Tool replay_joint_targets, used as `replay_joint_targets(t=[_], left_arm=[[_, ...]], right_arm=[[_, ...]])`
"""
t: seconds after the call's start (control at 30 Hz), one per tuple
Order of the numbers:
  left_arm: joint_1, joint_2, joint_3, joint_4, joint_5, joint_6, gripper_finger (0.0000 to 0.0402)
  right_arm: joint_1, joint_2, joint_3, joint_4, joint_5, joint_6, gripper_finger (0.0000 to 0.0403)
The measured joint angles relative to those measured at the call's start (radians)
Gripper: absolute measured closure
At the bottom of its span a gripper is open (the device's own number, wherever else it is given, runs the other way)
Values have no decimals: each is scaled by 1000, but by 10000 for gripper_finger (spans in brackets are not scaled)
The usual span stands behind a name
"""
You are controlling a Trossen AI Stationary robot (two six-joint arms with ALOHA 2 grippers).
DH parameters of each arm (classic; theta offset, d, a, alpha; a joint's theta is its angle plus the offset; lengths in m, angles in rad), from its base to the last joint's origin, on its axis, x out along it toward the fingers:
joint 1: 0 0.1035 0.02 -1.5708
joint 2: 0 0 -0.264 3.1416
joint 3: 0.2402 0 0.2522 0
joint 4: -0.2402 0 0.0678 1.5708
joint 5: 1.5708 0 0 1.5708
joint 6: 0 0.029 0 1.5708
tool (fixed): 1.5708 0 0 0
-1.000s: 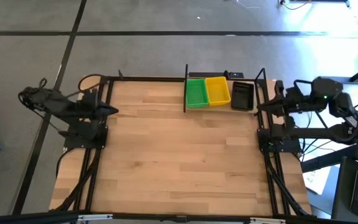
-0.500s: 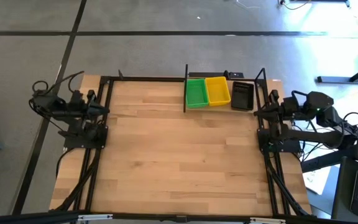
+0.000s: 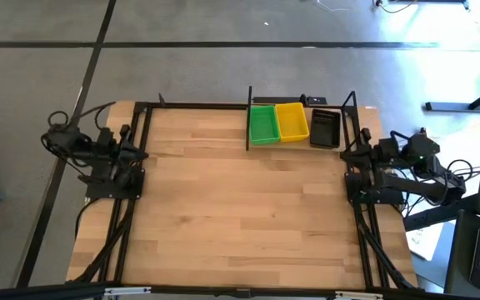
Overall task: Stack baskets on shelf by color
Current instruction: Return to Home Position
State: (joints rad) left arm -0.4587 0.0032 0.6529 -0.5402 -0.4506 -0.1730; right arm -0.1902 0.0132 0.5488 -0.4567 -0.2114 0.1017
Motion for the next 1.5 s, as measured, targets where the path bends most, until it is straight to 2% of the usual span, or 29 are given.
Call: replay_joint_targets(t=[0.13,0.33,0.7,1.0,1.5], left_arm=[[0,0,-48,18,-2,0,401],[0,0,-147,129,0,12,401],[0,0,-353,397,0,75,401],[0,0,-473,584,0,98,401],[0,1,-645,794,12,102,401]], right_arm=[[0,-7,-40,21,0,-4,403],[0,-12,-113,118,0,-2,403],[0,-12,-368,440,-1,-30,403],[0,-12,-539,644,-2,-31,403],[0,-10,-542,632,-54,-31,403]])
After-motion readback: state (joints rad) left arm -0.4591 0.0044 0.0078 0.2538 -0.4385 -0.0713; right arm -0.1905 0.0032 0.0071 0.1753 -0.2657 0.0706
